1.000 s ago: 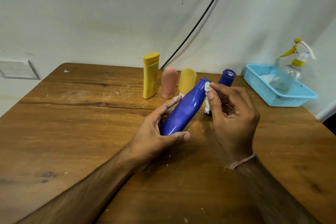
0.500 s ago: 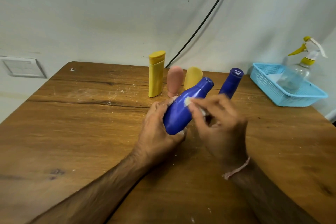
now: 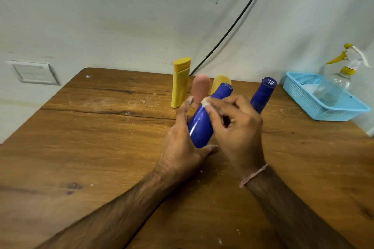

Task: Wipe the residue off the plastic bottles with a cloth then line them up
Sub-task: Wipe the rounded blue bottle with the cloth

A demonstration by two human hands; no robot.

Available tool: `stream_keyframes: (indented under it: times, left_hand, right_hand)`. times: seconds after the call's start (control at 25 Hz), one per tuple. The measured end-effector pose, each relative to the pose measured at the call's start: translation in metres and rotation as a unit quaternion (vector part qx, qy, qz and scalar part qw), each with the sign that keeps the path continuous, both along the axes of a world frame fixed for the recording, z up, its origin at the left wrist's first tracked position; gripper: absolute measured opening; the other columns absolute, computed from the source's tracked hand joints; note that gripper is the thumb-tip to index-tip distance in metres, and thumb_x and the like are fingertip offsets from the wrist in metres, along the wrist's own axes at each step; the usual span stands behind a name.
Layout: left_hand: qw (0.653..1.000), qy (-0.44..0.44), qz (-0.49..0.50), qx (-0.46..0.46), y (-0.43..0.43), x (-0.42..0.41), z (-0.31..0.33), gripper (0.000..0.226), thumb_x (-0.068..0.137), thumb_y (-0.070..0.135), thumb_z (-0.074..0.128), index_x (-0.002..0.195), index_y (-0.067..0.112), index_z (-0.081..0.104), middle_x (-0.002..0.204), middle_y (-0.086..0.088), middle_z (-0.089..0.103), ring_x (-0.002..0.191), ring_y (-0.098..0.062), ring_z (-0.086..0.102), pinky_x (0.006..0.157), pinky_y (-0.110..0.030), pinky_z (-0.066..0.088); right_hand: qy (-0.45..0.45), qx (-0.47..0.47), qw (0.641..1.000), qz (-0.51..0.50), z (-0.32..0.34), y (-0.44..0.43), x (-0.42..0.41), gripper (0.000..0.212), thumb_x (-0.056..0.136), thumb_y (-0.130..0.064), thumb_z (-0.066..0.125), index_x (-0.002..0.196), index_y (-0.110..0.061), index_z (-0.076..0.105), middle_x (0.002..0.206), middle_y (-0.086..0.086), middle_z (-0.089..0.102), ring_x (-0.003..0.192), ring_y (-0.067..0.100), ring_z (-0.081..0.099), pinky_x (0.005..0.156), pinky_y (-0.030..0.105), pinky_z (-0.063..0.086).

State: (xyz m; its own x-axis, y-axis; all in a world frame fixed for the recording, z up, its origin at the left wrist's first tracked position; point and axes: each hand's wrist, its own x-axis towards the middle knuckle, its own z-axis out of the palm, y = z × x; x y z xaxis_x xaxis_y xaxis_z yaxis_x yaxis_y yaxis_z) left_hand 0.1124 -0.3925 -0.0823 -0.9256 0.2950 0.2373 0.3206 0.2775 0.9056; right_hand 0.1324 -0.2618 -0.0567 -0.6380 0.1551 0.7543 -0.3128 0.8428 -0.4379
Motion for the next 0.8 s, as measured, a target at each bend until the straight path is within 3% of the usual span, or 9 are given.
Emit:
stream_keyframes:
  times: [0.12, 0.2, 0.24, 0.36, 0.48, 0.56, 0.6, 0.72, 0.8]
  left_hand:
    - [0.998, -0.032, -0.055, 0.011, -0.003, -0.001, -0.001, 0.131, 0.074, 0.009, 0.087, 0.159, 0.037, -0.009, 0.111, 0.031, 0.042, 0.094, 0.019, 0.055, 0.073, -0.002, 0.044]
    - [0.993, -0.047, -0.095, 0.043, -0.005, -0.003, -0.004, 0.127, 0.076, 0.002, 0.082, 0.16, 0.033, -0.008, 0.12, 0.032, 0.04, 0.101, 0.025, 0.053, 0.079, -0.002, 0.046]
    - [0.987, -0.06, -0.123, 0.083, -0.007, -0.005, -0.007, 0.125, 0.074, 0.001, 0.08, 0.16, 0.034, -0.005, 0.131, 0.025, 0.043, 0.11, 0.018, 0.056, 0.086, -0.01, 0.05]
    - [0.936, -0.135, -0.197, 0.259, -0.012, -0.007, -0.013, 0.112, 0.055, 0.016, 0.068, 0.156, 0.037, 0.023, 0.148, -0.007, 0.045, 0.125, -0.029, 0.059, 0.094, -0.052, 0.055]
    - [0.868, -0.229, -0.216, 0.384, -0.012, -0.005, -0.009, 0.081, 0.066, 0.02, 0.065, 0.144, 0.013, 0.044, 0.131, -0.013, 0.064, 0.112, -0.033, 0.063, 0.087, -0.046, 0.054]
    - [0.863, -0.255, -0.193, 0.392, -0.009, -0.005, -0.005, 0.048, 0.095, 0.03, 0.054, 0.137, 0.006, 0.051, 0.123, -0.015, 0.07, 0.113, -0.033, 0.065, 0.095, -0.049, 0.052]
    - [0.868, -0.269, -0.176, 0.378, -0.008, -0.006, -0.005, 0.047, 0.102, 0.036, 0.048, 0.138, 0.007, 0.051, 0.125, -0.018, 0.069, 0.117, -0.034, 0.065, 0.1, -0.052, 0.051]
    - [0.889, -0.278, -0.157, 0.327, -0.007, -0.01, -0.005, 0.05, 0.094, 0.026, 0.064, 0.141, 0.015, 0.049, 0.127, -0.018, 0.068, 0.117, -0.033, 0.067, 0.098, -0.05, 0.055]
    - [0.916, -0.242, -0.16, 0.279, -0.008, -0.01, -0.007, 0.05, 0.091, 0.016, 0.069, 0.138, 0.022, 0.051, 0.127, -0.016, 0.066, 0.111, -0.031, 0.069, 0.092, -0.048, 0.058]
  right_hand:
    - [-0.054, 0.091, 0.992, 0.074, -0.009, -0.013, 0.012, 0.023, 0.089, -0.016, 0.07, 0.112, -0.012, 0.075, 0.101, 0.001, 0.062, 0.093, 0.008, 0.06, 0.083, 0.017, 0.052]
    - [-0.073, 0.113, 0.985, 0.107, -0.012, -0.007, 0.019, 0.023, 0.088, -0.015, 0.071, 0.11, -0.013, 0.075, 0.102, 0.0, 0.062, 0.095, 0.005, 0.058, 0.085, 0.014, 0.049]
    - [-0.078, 0.114, 0.983, 0.119, -0.014, -0.002, 0.021, 0.022, 0.088, -0.014, 0.072, 0.11, -0.015, 0.076, 0.103, -0.001, 0.062, 0.096, 0.004, 0.057, 0.085, 0.013, 0.049]
    - [-0.101, 0.136, 0.975, 0.146, -0.019, 0.008, 0.027, 0.021, 0.088, -0.011, 0.073, 0.108, -0.019, 0.075, 0.104, -0.003, 0.06, 0.095, 0.005, 0.056, 0.082, 0.015, 0.05]
    - [-0.127, 0.144, 0.967, 0.169, -0.02, 0.016, 0.032, 0.018, 0.087, -0.015, 0.072, 0.104, -0.02, 0.075, 0.107, -0.005, 0.058, 0.097, 0.004, 0.056, 0.083, 0.016, 0.052]
    - [-0.135, 0.127, 0.967, 0.177, -0.02, 0.025, 0.034, 0.016, 0.087, -0.017, 0.071, 0.102, -0.019, 0.076, 0.108, -0.006, 0.058, 0.101, 0.002, 0.057, 0.093, 0.017, 0.052]
    - [-0.141, 0.115, 0.967, 0.181, -0.019, 0.029, 0.036, 0.016, 0.087, -0.018, 0.07, 0.101, -0.019, 0.076, 0.108, -0.007, 0.058, 0.105, 0.002, 0.057, 0.099, 0.017, 0.049]
    - [-0.161, 0.054, 0.971, 0.17, -0.016, 0.036, 0.041, 0.017, 0.087, -0.027, 0.068, 0.101, -0.022, 0.076, 0.108, -0.01, 0.06, 0.109, 0.004, 0.06, 0.095, 0.013, 0.049]
    - [-0.151, -0.065, 0.978, 0.13, -0.005, 0.037, 0.042, 0.019, 0.089, -0.032, 0.065, 0.102, -0.024, 0.075, 0.107, -0.01, 0.065, 0.105, 0.007, 0.063, 0.087, 0.016, 0.054]
